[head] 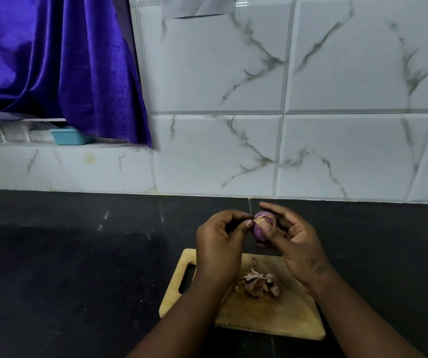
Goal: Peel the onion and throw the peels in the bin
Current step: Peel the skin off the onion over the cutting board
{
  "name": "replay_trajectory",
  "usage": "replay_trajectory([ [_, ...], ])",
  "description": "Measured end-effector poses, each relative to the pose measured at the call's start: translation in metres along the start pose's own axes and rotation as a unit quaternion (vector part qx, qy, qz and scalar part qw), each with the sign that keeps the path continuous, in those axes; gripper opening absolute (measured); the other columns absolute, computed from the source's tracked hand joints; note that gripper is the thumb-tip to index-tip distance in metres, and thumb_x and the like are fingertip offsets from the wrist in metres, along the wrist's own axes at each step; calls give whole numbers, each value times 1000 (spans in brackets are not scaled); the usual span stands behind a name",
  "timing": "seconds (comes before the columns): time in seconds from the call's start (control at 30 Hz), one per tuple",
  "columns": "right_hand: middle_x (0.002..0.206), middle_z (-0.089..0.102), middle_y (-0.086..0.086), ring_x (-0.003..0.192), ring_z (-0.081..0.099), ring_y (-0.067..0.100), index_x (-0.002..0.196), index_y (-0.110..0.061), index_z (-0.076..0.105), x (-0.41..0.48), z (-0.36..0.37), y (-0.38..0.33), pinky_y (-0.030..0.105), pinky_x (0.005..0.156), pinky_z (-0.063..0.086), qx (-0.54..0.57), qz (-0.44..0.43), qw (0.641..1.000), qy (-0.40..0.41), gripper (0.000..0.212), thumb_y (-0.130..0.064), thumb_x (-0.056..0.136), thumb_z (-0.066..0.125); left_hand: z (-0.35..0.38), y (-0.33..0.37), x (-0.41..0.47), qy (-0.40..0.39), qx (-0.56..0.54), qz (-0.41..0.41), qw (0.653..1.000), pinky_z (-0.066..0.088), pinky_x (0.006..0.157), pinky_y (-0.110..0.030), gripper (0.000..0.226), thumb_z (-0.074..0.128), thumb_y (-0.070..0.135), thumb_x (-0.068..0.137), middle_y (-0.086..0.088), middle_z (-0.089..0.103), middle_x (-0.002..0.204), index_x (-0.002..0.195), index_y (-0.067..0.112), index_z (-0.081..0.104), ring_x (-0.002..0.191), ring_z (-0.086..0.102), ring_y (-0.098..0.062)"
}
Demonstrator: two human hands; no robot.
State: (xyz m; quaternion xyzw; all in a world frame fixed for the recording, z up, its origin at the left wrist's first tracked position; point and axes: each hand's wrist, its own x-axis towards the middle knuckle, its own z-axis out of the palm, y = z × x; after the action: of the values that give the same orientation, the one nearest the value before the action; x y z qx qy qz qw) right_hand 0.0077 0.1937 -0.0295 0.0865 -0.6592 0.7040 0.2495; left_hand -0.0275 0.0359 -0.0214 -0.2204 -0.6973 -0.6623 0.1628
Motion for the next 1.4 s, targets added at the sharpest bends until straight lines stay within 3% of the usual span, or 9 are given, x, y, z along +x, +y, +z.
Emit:
replay_trajectory([
  [0.13, 106, 77, 9, 94, 74, 21, 113, -9, 72, 0, -1, 2, 30, 68, 63, -11, 1, 1000, 0, 34, -17, 80, 76, -1, -1, 1, 7, 38, -7, 999, 54, 68, -14, 18, 76, 7, 93, 7, 76, 83, 88, 24, 79, 79, 71, -4],
  [0.3, 106, 78, 3, 91, 75, 17, 114, -14, 75, -1, 0, 1, 30, 67, 62, -44, 2, 999, -6, 33, -24, 83, 73, -1, -3, 0, -12, 106, 27, 994, 50, 69, -14, 23, 67, 7, 98, 9, 69, 89, 88, 27, 70, 84, 65, -6],
  [0.47, 107, 79, -2, 89, 75, 15, 116, -19, 75, -2, -1, -2, 25, 64, 60, -48, 21, 998, -21, 32, -30, 87, 65, 2, -6, -2, -51, 60, -5, 997, 60, 76, -36, 24, 56, 8, 105, 0, 69, 93, 90, 25, 64, 85, 67, -16],
  [0.6, 109, 78, 2, 88, 74, 15, 119, -18, 75, -1, -2, -4, 24, 62, 58, -52, 44, 997, -38, 34, -31, 91, 63, 0, -6, -3, -58, -36, -67, 995, 61, 82, -44, 22, 54, 9, 107, -6, 72, 89, 91, 18, 66, 83, 69, -20],
  [0.83, 102, 78, 10, 73, 62, 14, 117, -16, 76, -2, -1, -7, 25, 55, 50, 10, 85, 996, -21, 37, -36, 91, 59, 0, 2, -2, -71, -124, -99, 985, 61, 70, -25, 15, 59, 10, 105, -4, 76, 87, 97, 12, 71, 76, 72, -15],
  [0.93, 110, 76, 14, 85, 63, 22, 116, -20, 77, -2, -2, -6, 31, 61, 49, 14, 87, 996, -10, 33, -36, 92, 61, 0, 4, -2, -76, -140, -91, 983, 62, 72, -26, 8, 68, 9, 100, -3, 78, 91, 102, 13, 74, 80, 74, -13],
  [1.03, 109, 76, 11, 89, 65, 22, 114, -17, 74, -1, -2, -6, 30, 61, 51, -5, 85, 996, -8, 31, -33, 91, 64, -1, 2, -2, -78, -138, -98, 983, 60, 69, -23, 13, 72, 4, 96, -3, 78, 85, 90, 15, 76, 76, 73, -13],
  [1.2, 103, 76, 12, 85, 68, 17, 113, -13, 72, -2, -2, -6, 29, 59, 51, -2, 98, 995, -27, 29, -30, 91, 65, -3, 1, 2, -68, -172, -153, 971, 59, 65, -19, 14, 68, -1, 97, -6, 74, 77, 86, 6, 72, 69, 72, -9],
  [1.4, 100, 75, 20, 72, 61, 19, 115, -13, 74, -2, -1, -9, 26, 56, 50, 39, 118, 992, -22, 35, -35, 91, 61, 0, 2, 3, -65, -175, -150, 971, 64, 75, -24, 16, 60, 3, 103, -7, 77, 86, 93, 6, 73, 80, 76, -12],
])
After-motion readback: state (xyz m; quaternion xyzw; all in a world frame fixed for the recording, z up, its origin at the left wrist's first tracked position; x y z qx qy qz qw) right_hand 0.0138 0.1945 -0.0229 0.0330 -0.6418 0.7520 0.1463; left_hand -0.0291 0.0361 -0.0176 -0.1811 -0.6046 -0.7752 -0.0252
